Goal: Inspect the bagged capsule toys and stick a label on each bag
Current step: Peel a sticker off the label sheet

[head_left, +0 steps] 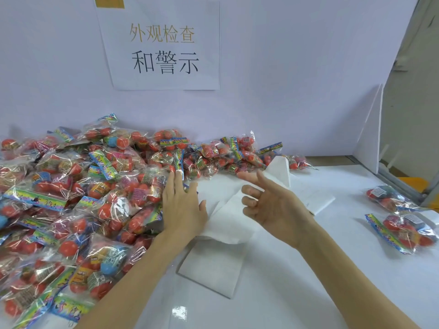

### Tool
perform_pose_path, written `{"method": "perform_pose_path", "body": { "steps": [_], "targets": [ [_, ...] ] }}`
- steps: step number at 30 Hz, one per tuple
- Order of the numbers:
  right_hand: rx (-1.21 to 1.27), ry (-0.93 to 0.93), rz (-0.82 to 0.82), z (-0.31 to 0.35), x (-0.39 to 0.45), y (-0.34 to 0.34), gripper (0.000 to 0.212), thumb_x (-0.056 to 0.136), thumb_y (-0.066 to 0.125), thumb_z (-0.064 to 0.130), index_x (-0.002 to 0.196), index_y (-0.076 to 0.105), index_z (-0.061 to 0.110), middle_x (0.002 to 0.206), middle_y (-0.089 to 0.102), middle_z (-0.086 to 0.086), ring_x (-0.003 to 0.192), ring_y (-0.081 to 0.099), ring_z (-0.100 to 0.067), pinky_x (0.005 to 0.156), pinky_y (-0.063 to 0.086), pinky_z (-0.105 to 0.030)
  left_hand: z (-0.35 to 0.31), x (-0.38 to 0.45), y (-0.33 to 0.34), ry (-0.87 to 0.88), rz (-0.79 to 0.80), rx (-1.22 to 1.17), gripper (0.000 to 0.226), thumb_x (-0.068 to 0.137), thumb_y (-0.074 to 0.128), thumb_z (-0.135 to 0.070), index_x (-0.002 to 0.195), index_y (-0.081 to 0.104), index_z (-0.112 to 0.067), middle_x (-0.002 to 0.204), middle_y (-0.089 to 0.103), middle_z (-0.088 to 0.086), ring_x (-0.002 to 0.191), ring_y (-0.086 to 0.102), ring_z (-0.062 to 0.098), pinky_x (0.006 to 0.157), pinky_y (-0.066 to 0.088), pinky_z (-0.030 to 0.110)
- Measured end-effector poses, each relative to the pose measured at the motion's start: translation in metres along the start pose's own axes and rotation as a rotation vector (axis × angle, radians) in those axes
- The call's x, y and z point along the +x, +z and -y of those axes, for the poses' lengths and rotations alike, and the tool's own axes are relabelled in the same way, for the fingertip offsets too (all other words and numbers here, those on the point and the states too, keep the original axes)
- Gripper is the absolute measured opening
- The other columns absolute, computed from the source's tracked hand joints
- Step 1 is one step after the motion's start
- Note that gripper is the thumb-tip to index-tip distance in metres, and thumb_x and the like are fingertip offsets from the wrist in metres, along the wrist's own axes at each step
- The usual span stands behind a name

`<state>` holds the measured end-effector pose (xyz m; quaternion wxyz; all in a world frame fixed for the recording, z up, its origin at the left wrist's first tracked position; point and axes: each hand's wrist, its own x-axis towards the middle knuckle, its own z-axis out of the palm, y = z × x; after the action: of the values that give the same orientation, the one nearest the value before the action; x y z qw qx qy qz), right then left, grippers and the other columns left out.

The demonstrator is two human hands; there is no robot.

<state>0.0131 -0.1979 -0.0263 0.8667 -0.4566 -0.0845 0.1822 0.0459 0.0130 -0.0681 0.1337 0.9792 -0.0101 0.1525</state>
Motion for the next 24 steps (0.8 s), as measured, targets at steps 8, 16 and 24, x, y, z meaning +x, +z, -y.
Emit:
{"method": "perform_pose_path", "body": {
  "steps": [8,16,24],
  "targets": [
    [-0.108,0.06,-0.036,-0.006,0.002,-0.001,0.03,0.097,0.067,0.037,0.114,0.078,0.015,0.082,0.058,0.0,0.068,0.052,-0.013,0.061,0.043,-0.023,0.007,0.002,-0.004,0.066,-0.084,0.111,0.037,0.103,0.049,-0.006,0.139,0.051,-0.014,0.13,0.068,0.005,0.138,0.047,0.029,0.111,0.029,0.035],
    [-0.104,0.073,-0.122,-0.006,0.003,-0.002,0.027,0.095,0.068,0.034,0.11,0.079,0.013,0.081,0.059,-0.001,0.066,0.054,-0.014,0.059,0.045,-0.023,-0.002,0.0,-0.011,0.221,-0.358,-0.474,0.034,0.106,0.049,0.001,0.137,0.064,-0.001,0.114,0.074,0.013,0.107,0.067,0.028,0.094,0.046,0.029],
    [-0.476,-0.134,-0.03,-0.015,0.003,-0.001,0.048,0.093,0.073,0.034,0.139,0.062,0.046,0.138,0.067,0.004,0.122,0.066,-0.016,0.093,0.056,-0.031,-0.007,0.001,-0.023,0.255,-0.386,-0.94,0.035,0.114,0.033,-0.027,0.134,0.062,-0.028,0.076,0.057,0.012,0.052,0.039,0.026,0.05,0.037,0.042]
  ]
}}
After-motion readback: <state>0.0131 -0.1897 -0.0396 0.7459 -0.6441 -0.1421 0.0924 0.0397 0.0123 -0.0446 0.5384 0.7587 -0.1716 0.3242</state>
